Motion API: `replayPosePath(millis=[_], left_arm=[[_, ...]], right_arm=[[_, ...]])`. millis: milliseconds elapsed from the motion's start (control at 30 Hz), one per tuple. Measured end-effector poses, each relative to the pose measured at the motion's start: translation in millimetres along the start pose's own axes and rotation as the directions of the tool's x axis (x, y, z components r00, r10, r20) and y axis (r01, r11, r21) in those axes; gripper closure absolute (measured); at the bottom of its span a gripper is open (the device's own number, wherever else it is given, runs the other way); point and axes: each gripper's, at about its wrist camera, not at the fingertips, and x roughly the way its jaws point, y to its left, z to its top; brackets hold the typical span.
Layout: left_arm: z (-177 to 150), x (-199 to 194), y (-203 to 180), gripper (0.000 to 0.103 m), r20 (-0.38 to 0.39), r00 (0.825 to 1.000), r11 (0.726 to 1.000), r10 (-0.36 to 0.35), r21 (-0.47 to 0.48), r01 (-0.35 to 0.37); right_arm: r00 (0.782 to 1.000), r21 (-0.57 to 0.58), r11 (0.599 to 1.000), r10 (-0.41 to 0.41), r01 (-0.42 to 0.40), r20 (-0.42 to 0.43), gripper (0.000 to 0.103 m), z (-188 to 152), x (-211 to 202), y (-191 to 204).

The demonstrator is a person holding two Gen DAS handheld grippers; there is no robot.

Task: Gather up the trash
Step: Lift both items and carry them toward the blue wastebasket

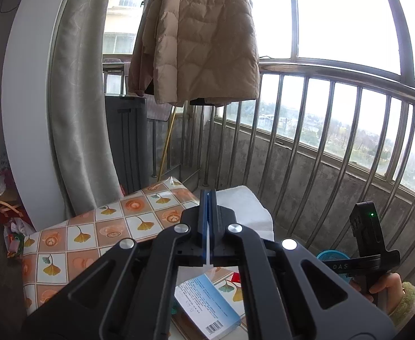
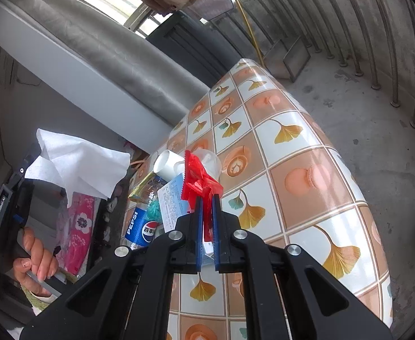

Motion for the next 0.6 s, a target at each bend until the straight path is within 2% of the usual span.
replayPosePath(millis=[200, 333, 600], left_arm=[[-0.6, -9.2, -15.4, 0.103, 0.0, 0.999, 0.999, -0.035, -0.005, 0.035], [-6.2, -6.6, -33.1, 0.103, -0.018, 0.996, 0.996, -0.087, -0.034, 0.086], [-23.5, 6.9, -92.7, 0.103, -0.051, 0.976, 0.976, -0.213, -0.053, 0.21]], right_arm=[[0.999, 0.016, 1.0, 0.019, -0.019, 0.045, 0.097, -4.1, -26.9, -7.5], [0.996, 0.037, 0.999, 0.032, -0.035, 0.082, 0.097, -7.2, -49.3, -18.9], [0.988, 0.089, 0.996, 0.002, -0.016, 0.157, 0.097, -9.4, -101.9, -51.8]])
